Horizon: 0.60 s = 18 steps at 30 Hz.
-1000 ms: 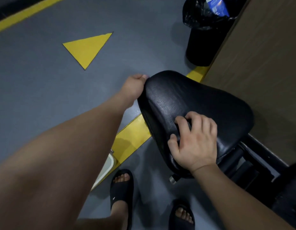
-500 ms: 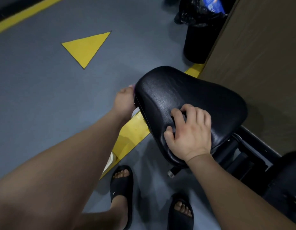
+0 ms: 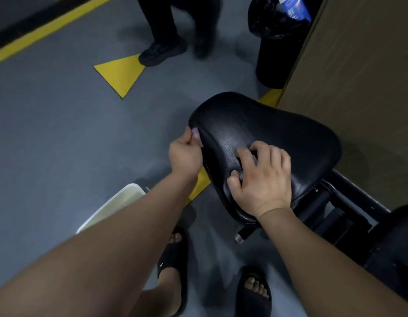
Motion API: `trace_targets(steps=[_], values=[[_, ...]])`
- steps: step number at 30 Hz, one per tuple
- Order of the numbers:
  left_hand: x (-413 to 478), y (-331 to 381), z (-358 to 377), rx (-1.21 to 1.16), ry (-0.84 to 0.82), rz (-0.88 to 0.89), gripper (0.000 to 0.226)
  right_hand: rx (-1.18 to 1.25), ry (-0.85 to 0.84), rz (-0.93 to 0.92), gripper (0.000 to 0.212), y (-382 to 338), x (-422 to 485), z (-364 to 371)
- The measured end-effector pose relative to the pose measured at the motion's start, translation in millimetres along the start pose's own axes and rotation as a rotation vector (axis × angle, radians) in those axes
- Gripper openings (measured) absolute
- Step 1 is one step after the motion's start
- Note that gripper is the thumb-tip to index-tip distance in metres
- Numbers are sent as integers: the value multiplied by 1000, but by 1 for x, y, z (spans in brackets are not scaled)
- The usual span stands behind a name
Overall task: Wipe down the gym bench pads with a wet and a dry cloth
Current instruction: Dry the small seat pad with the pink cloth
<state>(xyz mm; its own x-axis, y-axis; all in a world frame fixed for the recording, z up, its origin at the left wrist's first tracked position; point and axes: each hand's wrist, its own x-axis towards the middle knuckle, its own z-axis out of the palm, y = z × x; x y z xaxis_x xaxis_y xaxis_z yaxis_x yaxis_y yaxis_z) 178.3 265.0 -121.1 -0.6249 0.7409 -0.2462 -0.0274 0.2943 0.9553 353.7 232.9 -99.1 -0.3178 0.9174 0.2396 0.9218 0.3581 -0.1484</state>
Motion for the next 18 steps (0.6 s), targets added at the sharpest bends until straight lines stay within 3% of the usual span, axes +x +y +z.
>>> trace_targets(steps=[4, 9, 14, 18], values=[[42, 13, 1, 204, 6, 82, 26, 13, -4, 2, 44, 2, 1, 1], [75, 46, 7, 362, -199, 166, 33, 31, -4, 10, 42, 2, 3, 1], [87, 57, 14, 535, -265, 173, 15, 56, 10, 7, 43, 2, 2, -3], [105, 70, 18, 681, -354, 77, 36, 70, 9, 4, 44, 1, 3, -3]])
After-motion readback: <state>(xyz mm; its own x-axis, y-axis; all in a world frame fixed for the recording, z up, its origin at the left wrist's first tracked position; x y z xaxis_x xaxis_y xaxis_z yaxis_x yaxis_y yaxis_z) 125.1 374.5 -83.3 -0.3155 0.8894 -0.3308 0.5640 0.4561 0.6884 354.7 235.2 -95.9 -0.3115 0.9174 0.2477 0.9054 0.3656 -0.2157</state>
